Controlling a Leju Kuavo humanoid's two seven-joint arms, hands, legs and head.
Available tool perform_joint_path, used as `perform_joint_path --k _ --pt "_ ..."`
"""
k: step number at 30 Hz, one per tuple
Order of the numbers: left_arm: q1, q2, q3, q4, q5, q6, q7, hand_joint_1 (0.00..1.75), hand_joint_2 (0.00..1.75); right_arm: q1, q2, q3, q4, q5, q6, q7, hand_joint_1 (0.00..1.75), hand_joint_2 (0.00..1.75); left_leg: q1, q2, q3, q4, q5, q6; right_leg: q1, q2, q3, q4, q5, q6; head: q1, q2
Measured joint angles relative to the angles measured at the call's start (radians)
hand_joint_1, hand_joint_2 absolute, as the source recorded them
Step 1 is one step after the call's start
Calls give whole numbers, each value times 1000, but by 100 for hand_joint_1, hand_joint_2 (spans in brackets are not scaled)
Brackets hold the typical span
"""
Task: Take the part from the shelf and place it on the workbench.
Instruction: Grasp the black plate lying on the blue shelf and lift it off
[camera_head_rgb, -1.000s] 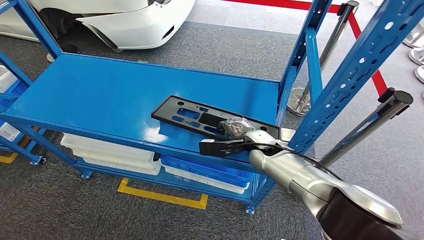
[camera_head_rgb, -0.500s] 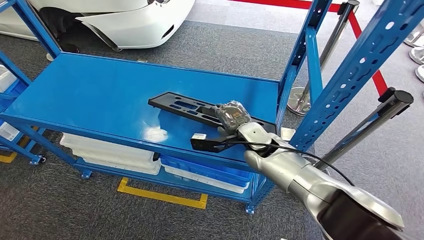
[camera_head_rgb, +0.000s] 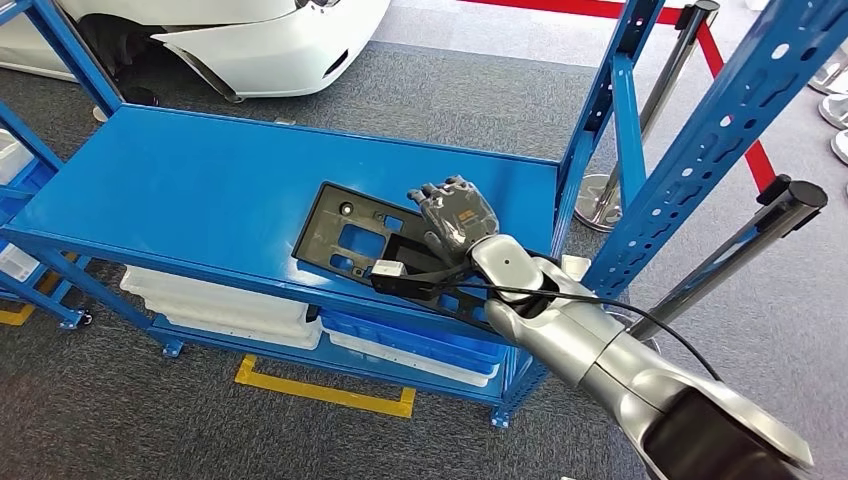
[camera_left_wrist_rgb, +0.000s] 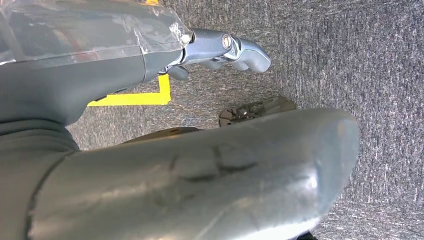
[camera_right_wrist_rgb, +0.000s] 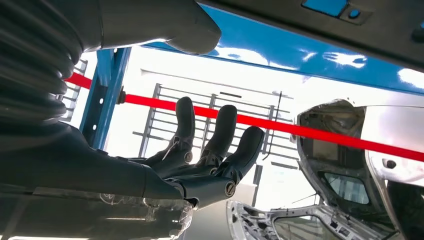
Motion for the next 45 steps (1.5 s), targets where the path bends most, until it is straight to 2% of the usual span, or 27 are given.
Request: perform_joint_path --k 3,9,19,29,36,45 --pt "0 0 0 0 0 0 -1 0 0 4 0 -14 -8 -4 9 -3 0 175 0 0 0 0 0 0 0 0 0 0 0 0 0 0" --pt "0 0 1 0 0 0 -3 0 0 11 0 -48 -7 -117 57 -34 0 175 0 0 -1 0 0 0 0 0 0 0 0 0 0 0" --pt "0 0 1 0 0 0 -3 0 0 11 0 -73 15 -280 85 -60 0 175 0 0 -1 0 0 0 0 0 -1 0 0 0 0 0" --pt "0 0 2 0 0 0 -4 0 0 10 1 -72 38 -321 107 -59 0 175 0 0 -1 0 0 0 0 0 -1 0 0 0 0 0" --pt "0 0 3 0 1 0 -6 0 0 10 8 -59 81 -395 154 -64 0 175 0 0 -2 0 0 0 0 0 -1 0 0 0 0 0" --pt "0 0 3 0 1 0 -8 0 0 12 29 -28 146 -405 163 -77 0 175 0 -1 -2 0 0 0 0 0 -2 0 0 0 0 0"
